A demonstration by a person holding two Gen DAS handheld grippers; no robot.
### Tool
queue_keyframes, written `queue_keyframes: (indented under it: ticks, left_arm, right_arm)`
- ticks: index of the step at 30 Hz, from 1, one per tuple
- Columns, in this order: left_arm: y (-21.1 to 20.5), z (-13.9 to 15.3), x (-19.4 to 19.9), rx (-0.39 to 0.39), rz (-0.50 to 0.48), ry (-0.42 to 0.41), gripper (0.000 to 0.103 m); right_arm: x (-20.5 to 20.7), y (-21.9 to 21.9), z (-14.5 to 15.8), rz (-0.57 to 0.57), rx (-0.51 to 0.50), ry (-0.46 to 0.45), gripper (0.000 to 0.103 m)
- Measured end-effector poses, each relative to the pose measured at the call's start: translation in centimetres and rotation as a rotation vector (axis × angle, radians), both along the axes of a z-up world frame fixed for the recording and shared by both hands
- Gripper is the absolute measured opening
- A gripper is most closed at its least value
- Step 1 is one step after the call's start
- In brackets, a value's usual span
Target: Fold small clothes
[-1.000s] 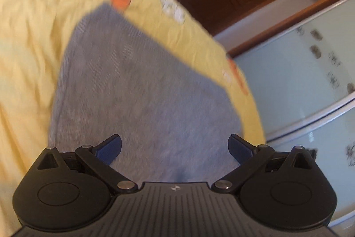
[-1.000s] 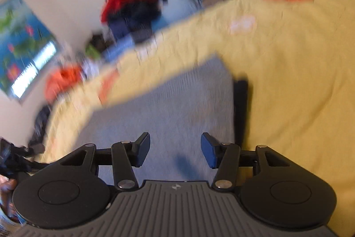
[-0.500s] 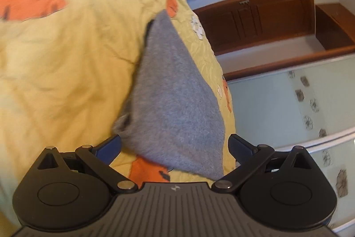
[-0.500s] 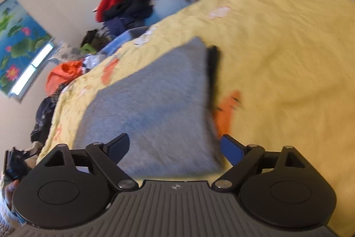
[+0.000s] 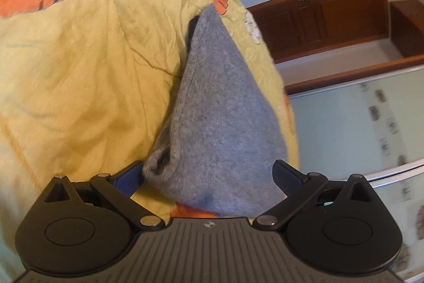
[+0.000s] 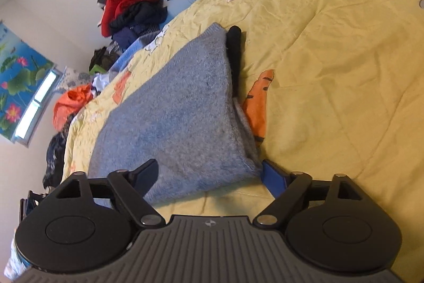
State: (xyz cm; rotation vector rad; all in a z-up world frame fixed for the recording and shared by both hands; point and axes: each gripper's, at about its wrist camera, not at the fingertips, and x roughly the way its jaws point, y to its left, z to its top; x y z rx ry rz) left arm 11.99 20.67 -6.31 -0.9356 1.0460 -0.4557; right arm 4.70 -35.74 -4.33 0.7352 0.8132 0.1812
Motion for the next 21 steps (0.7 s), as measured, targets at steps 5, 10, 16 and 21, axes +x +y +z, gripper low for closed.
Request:
queue_keyframes:
  ticks: [5, 10, 16, 21]
  left_arm:
    - [-2.7, 2.2, 0.4, 0.275, -0.043, -0.025, 0.084]
    - [-5.6, 3.5, 0.2, 0.542, -0.066, -0.056, 0.064]
    - [-8.6, 3.7, -0.1, 0.732, -0.077, -0.124, 0.064]
    - [-9.2, 3.6, -0.3, 0.772, -0.073, -0.143, 0.059]
  right_arm:
    - [0.3, 1.5, 0.5, 0.020, -0.096, 0.005, 0.091]
    - [0.6, 2.9, 0.7, 0.007, -0.168, 0.023, 0.090]
    - [0.5, 4.8, 0.7, -0.023, -0.253, 0.011, 0.090]
    - [0.1, 5.0, 0.4, -0.020, -0.219, -0.017, 0.080]
